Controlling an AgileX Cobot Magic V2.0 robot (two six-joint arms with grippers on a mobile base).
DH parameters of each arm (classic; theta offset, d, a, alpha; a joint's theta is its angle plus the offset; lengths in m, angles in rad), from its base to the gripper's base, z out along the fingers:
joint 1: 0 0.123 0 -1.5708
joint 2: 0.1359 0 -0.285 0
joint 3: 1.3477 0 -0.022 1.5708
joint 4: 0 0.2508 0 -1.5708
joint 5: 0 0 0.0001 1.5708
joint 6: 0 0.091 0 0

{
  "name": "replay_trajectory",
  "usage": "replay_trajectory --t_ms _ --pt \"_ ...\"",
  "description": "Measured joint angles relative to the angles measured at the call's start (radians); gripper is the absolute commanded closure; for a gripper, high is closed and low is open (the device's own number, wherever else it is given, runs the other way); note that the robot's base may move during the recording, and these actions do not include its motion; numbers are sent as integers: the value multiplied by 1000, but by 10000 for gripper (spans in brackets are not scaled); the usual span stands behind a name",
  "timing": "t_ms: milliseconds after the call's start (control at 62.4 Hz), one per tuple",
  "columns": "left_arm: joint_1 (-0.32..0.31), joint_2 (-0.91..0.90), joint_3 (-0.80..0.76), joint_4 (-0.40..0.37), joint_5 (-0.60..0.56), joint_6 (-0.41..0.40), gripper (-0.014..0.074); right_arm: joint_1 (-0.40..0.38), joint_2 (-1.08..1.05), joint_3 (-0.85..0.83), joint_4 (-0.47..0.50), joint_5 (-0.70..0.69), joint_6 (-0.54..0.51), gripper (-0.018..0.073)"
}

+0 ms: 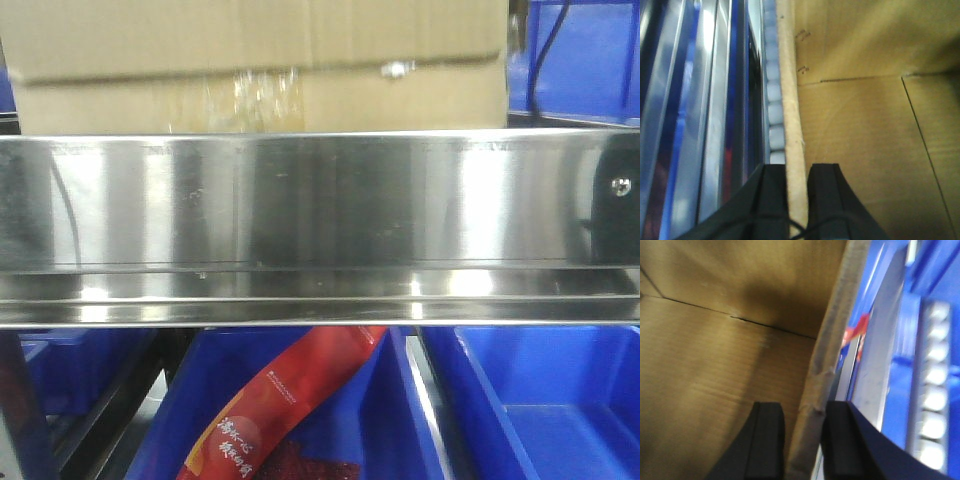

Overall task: Grab carton from right shelf to conveyor
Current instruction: 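Clamp the carton's opposite side walls with left and right grippers, then lift the clamped carton off the shelf with both grippers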

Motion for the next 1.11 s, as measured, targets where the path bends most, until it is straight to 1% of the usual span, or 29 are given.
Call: replay_trajectory --t_ms 128,192,288,368,577,673,833,897,1105 --pt "0 -65 -10 -37 1 0 610 0 -79 0 -6 0 4 625" --pt "-6 -115 -5 -44 -1 0 615 0 -134 0 -6 0 6 625" --pt "-33 -195 24 -40 -2 0 615 4 -210 10 -6 0 9 625" --pt "-63 -260 69 -25 -6 -12 615 8 -275 50 -6 0 9 625" --pt "-173 -409 240 31 1 -73 615 20 -459 287 -8 3 11 625" --pt "-213 -455 316 34 5 -99 615 20 -541 410 -8 3 13 625" --pt "-270 -514 414 41 7 -142 615 20 -638 538 -8 7 17 625" --pt "-282 -524 442 41 7 -149 615 20 -658 559 -8 12 17 625" --pt "-286 -528 459 44 4 -157 615 20 -665 567 -8 12 17 625"
